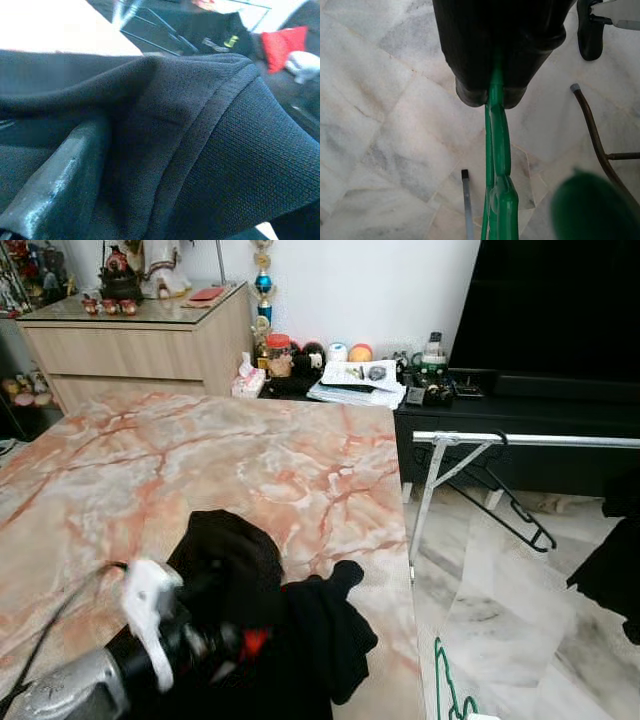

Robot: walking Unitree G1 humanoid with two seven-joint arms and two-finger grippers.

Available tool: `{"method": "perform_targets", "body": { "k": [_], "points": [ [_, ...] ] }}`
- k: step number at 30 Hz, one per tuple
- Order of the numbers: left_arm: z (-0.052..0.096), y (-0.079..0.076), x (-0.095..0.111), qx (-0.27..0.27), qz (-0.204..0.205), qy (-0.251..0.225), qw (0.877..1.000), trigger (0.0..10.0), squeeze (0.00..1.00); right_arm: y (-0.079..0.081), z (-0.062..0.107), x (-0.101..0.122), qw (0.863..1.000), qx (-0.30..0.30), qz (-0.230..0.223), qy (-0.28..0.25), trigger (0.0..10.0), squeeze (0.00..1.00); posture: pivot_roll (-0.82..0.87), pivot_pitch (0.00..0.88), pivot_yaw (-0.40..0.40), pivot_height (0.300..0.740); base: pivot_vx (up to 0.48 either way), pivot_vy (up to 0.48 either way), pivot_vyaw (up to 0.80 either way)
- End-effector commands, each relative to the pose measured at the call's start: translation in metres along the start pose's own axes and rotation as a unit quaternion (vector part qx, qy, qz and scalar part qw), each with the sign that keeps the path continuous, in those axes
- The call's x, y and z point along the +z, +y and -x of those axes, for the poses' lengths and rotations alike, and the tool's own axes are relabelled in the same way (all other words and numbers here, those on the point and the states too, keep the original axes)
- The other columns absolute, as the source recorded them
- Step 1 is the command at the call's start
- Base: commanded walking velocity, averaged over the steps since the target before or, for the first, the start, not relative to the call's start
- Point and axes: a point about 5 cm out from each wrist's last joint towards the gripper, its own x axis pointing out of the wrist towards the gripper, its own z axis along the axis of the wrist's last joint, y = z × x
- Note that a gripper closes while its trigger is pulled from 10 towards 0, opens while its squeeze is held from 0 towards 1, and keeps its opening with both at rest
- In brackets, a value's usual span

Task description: Hang hanger

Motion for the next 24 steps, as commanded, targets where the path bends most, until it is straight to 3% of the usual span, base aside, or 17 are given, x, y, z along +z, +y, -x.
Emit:
{"method": "perform_targets", "body": {
  "k": [1,2,3,4,5,6,7,10,11,14,16,17,19,20,22,23,24],
  "points": [
    [-0.001,0.000,0.004,-0.001,-0.007,-0.002,1.000,10.0,0.00,0.001,0.000,-0.003,1.000,0.002,0.002,0.005,10.0,0.00,0.16,0.007,0.002,0.740,0.000,0.000,0.00],
    [-0.003,0.015,0.006,0.062,-0.031,-0.015,0.998,10.0,0.00,0.001,0.001,-0.003,1.000,0.001,0.002,0.006,10.0,0.00,0.16,0.007,0.002,0.740,0.000,0.000,0.00],
    [-0.003,0.015,0.006,0.062,-0.031,-0.015,0.998,10.0,0.00,0.001,0.001,-0.003,1.000,0.001,0.002,0.006,10.0,0.00,0.16,0.007,0.002,0.740,0.000,0.000,0.00],
    [-0.003,0.027,0.008,0.112,-0.056,-0.026,0.992,10.0,0.00,0.001,0.001,-0.003,1.000,0.001,0.002,0.007,10.0,0.00,0.16,0.007,0.002,0.740,0.000,0.000,0.00],
    [0.001,0.053,0.013,0.231,-0.091,-0.041,0.968,10.0,0.00,0.001,0.001,-0.004,1.000,0.001,0.003,0.008,10.0,0.00,0.16,0.007,0.002,0.740,0.000,0.000,0.00],
    [0.001,0.053,0.013,0.231,-0.091,-0.041,0.968,10.0,0.00,0.001,0.001,-0.004,1.000,0.001,0.003,0.008,10.0,0.00,0.16,0.007,0.002,0.740,0.000,0.000,0.00],
    [0.003,0.060,0.013,0.264,-0.092,-0.044,0.959,10.0,0.00,0.001,0.001,-0.004,1.000,0.001,0.003,0.008,10.0,0.00,0.16,0.007,0.002,0.740,0.000,0.000,0.00],
    [0.020,0.086,0.021,0.401,-0.069,-0.082,0.910,10.0,0.00,0.001,0.001,-0.004,1.000,0.001,0.003,0.008,10.0,0.00,0.16,0.005,0.001,0.740,0.000,0.000,0.00],
    [0.026,0.090,0.020,0.424,-0.075,-0.070,0.900,10.0,0.00,0.001,0.001,-0.004,1.000,0.001,0.004,0.009,10.0,0.00,0.16,0.005,0.001,0.740,0.000,0.000,0.00],
    [0.023,0.085,0.017,0.400,-0.082,-0.052,0.911,10.0,0.00,0.001,0.001,-0.004,1.000,0.001,0.004,0.008,10.0,0.00,0.16,0.007,0.000,0.740,0.000,0.000,0.00],
    [0.009,0.064,0.014,0.295,-0.074,-0.044,0.952,10.0,0.00,0.001,0.001,-0.004,1.000,0.000,0.005,0.009,10.0,0.00,0.16,0.013,-0.002,0.740,0.000,0.000,0.00],
    [-0.002,0.037,0.012,0.164,-0.067,-0.033,0.984,10.0,0.00,0.000,0.001,-0.004,1.000,0.000,0.005,0.009,10.0,0.00,0.16,0.013,-0.002,0.740,0.000,0.000,0.00],
    [-0.005,0.019,0.010,0.084,-0.057,-0.017,0.995,10.0,0.00,0.000,0.001,-0.004,1.000,0.000,0.006,0.009,10.0,0.00,0.16,0.013,-0.002,0.740,0.000,0.000,0.00],
    [-0.005,0.018,0.010,0.077,-0.055,-0.016,0.995,10.0,0.00,0.000,0.001,-0.004,1.000,0.000,0.007,0.009,10.0,0.00,0.16,0.013,-0.002,0.740,0.000,0.000,0.00],
    [-0.004,0.028,0.015,0.125,-0.068,-0.044,0.989,10.0,0.00,0.000,0.001,-0.004,1.000,0.000,0.006,0.009,10.0,0.00,0.16,0.017,-0.004,0.740,0.000,0.000,0.00],
    [-0.003,0.041,0.017,0.190,-0.070,-0.066,0.977,10.0,0.00,0.000,0.001,-0.004,1.000,0.000,0.006,0.009,10.0,0.00,0.16,0.017,-0.004,0.740,0.000,0.000,0.00],
    [-0.003,0.041,0.017,0.190,-0.070,-0.066,0.977,10.0,0.00,0.000,0.001,-0.004,1.000,0.000,0.006,0.009,10.0,0.00,0.16,0.017,-0.004,0.740,0.000,0.000,0.00]
  ]
}}
